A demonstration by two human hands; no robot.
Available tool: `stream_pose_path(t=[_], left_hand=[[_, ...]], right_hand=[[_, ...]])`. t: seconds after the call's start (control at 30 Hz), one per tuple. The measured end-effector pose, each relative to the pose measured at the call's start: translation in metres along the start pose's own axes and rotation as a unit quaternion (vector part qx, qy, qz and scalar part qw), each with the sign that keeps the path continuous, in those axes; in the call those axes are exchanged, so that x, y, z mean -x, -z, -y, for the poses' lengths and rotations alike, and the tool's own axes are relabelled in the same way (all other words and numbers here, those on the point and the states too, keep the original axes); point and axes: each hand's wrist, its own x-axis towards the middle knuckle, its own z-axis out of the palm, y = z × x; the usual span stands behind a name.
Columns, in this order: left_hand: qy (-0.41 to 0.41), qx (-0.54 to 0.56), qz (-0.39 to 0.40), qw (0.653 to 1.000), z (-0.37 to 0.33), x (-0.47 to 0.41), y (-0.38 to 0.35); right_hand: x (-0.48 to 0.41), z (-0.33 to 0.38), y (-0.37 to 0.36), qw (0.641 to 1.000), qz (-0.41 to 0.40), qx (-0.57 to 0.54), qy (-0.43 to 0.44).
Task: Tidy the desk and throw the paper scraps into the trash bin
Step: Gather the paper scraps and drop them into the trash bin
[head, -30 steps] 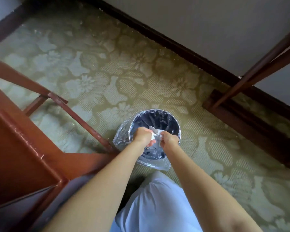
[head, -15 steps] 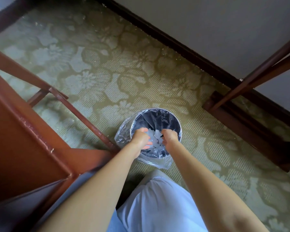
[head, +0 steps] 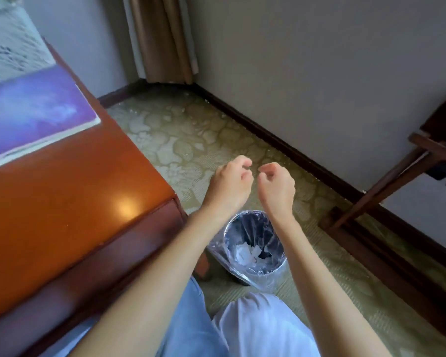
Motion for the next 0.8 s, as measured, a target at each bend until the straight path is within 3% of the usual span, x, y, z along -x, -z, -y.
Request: stream_pose_path(t=[0.17,0.37,0.53,0.63,0.8], left_hand=[[-0.072,-0.008,-0.163,0.984,-0.008,0.062,0.095],[-0.012,-0.043,-0.303,0.952,0.059,0.138,0.182],[0.124,-0.065,-0.318,0.938,0.135,0.192,0.222],[0.189,-0.091,-0.317,0.925,0.170,0.217,0.242],[0.244,-0.126,-0.288,0.918,0.208,0.234,0.263]], right_hand=[[0.055,0.081,0.023,0.986,-0.040,-0.051,0.155],[0.149,0.160,-0.013,0.942,0.045,-0.047,0.328],[0.220,0.191,-0.066,0.884,0.191,0.017,0.426],[0.248,0.208,-0.091,0.867,0.217,0.095,0.439],[0.269,0.231,-0.123,0.835,0.272,0.121,0.462]])
